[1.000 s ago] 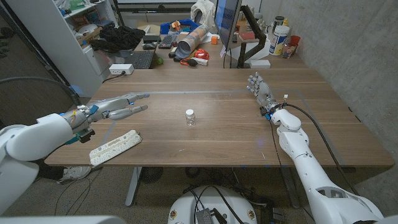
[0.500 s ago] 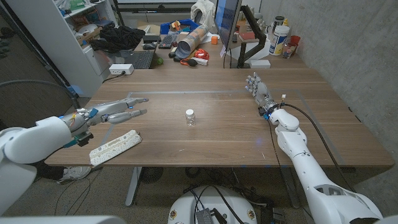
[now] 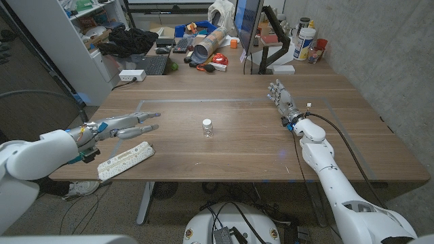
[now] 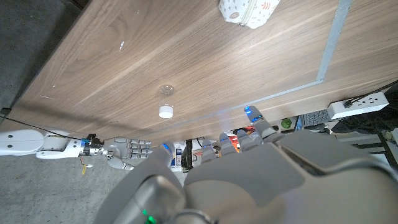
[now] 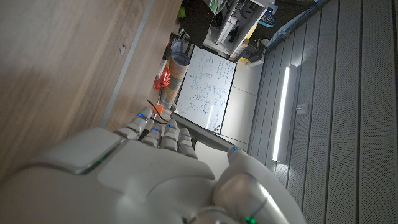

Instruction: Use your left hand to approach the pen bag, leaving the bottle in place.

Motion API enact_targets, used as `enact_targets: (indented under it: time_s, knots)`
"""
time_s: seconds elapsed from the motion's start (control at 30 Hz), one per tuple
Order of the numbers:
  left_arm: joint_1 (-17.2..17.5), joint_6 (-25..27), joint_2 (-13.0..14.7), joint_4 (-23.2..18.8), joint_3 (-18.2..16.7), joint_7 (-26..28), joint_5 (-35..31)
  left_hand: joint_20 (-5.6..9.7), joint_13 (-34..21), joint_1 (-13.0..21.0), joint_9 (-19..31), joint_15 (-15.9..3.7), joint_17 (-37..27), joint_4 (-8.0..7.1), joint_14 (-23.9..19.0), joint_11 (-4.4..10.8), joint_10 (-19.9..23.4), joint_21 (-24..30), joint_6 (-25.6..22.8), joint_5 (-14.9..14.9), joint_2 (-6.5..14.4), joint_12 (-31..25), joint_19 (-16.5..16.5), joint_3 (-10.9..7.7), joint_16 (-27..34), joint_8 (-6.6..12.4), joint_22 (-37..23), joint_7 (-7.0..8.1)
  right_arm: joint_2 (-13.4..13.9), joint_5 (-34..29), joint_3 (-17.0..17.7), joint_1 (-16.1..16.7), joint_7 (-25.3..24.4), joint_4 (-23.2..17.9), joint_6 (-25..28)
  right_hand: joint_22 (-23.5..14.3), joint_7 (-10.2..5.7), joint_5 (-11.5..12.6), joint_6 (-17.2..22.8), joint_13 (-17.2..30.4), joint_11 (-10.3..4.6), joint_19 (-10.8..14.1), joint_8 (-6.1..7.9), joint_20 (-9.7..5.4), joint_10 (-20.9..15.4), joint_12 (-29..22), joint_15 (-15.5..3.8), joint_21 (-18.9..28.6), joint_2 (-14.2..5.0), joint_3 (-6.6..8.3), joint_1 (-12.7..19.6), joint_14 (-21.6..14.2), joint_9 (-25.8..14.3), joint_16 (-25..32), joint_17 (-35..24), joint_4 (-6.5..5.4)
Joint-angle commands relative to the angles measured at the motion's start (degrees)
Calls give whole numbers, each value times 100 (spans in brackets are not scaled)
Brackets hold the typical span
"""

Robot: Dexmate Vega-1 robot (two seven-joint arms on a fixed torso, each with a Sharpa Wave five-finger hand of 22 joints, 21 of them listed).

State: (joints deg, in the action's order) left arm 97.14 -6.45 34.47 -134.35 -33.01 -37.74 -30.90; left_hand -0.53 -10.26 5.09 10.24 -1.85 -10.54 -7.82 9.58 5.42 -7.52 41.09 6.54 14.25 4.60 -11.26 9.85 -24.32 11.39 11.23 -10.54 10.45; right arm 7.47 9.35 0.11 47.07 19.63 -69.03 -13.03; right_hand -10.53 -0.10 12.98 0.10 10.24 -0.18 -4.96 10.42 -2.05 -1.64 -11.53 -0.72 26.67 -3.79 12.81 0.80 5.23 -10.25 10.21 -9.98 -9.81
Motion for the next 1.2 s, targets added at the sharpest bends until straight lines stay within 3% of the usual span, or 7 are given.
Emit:
enact_targets:
  time_s: [0.03, 0.9, 1.2]
  knots:
    - [37, 58, 45, 55, -12, -127, -73, -48, -19, 4, 32, -15, -9, -19, 299, 5, -33, -16, 5, 46, 50, 23, 856, -9, -17, -12, -24, 47, -14, -24, -15, -28, -38, 49, -16, -10, -2, 19, 12, 15, 26, 21, 32, -134, -36, -15, -10, -26, -406, -12, -3, -8, -18, 35, -17, 6]
    - [199, 43, 201, 75, -109, -351, -896, -48, -18, 64, 32, -49, -4, -9, 302, 27, -47, -61, 16, 76, 129, 26, 901, -57, -17, -22, -27, 72, -51, -96, -64, -120, -106, 197, -16, -11, -7, 20, 5, 15, 27, 29, 33, -136, -31, -14, -9, -54, -406, -21, -3, -13, -18, 36, -17, 6]
    - [231, -13, 99, 81, -237, -365, -988, -47, -19, 70, 33, -42, -6, -14, 356, 42, -81, -87, 50, 80, 141, 37, 951, -62, -35, -35, -29, 88, -63, -126, -86, -133, -131, 188, -3, -11, -6, 21, 5, 15, 30, 36, 33, -134, -29, -14, -6, -63, -406, -24, -4, -11, -18, 35, -17, 5]
